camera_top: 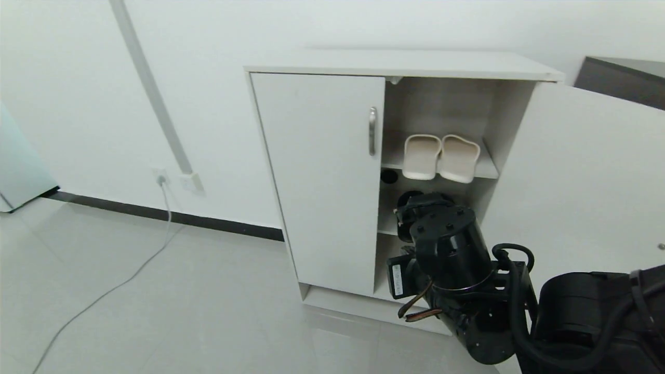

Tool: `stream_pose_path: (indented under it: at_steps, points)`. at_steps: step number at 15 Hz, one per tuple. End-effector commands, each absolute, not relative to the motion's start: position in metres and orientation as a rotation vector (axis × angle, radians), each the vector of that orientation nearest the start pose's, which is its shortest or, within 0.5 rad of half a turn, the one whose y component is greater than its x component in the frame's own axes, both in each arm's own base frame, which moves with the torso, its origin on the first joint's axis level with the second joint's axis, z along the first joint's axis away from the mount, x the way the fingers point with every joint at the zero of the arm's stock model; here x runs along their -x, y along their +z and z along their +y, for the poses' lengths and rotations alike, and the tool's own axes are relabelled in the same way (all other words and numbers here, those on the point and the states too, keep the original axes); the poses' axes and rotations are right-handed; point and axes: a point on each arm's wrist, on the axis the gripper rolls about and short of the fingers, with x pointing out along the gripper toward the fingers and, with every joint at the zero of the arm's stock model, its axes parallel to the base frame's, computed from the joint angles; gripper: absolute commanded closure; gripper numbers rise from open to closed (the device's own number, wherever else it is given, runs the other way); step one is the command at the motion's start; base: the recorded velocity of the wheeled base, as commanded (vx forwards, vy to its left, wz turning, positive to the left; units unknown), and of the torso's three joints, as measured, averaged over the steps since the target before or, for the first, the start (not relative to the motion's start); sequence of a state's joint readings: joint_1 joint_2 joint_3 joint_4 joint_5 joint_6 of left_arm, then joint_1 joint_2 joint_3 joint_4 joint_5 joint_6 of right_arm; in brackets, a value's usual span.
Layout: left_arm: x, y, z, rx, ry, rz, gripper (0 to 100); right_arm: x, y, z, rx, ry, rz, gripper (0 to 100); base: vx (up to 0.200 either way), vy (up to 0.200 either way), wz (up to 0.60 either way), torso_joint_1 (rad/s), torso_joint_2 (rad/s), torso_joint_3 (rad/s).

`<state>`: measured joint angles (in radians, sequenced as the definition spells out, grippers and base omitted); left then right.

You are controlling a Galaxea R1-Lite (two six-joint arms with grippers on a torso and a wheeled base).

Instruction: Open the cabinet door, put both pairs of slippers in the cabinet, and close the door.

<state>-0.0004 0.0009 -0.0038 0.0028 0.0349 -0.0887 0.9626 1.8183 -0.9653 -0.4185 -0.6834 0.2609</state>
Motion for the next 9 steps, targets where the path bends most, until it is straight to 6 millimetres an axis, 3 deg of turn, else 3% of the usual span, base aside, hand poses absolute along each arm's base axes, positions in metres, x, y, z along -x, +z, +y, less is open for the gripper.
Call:
stream_pose_path:
  at_steps: [1,2,4,7,9]
  points:
    - [0.0229,0.0761,0.0008,0.089,0.035,0.000,100,-0.2016,0.1686,0.2652,0.061,0.235,0.327,100,0.000,0.000,0.60,0.041,-0.59,-0.373]
    - [0.0229,0.0761,0.0008,0.089,0.035,0.000,100,-0.2009,0.1696,0.2650,0.059,0.235,0.325,100,0.000,0.000,0.60,0.012,-0.52,-0.359]
    - [0.0229,0.0761,0.0008,0.089,0.034,0.000,100,-0.2028,0.1709,0.2624,0.063,0.228,0.321,100,0.000,0.000,0.00,0.105,-0.47,-0.347]
    - [0.0229,0.0761,0.0008,0.089,0.034,0.000,100,-0.2035,0.1702,0.2616,0.065,0.226,0.319,100,0.000,0.000,0.00,0.041,-0.16,-0.126]
    - [0.0229,0.0761,0.0008,0.089,0.034,0.000,100,-0.2035,0.1702,0.2616,0.065,0.226,0.319,100,0.000,0.000,-0.60,0.012,-0.04,-0.031]
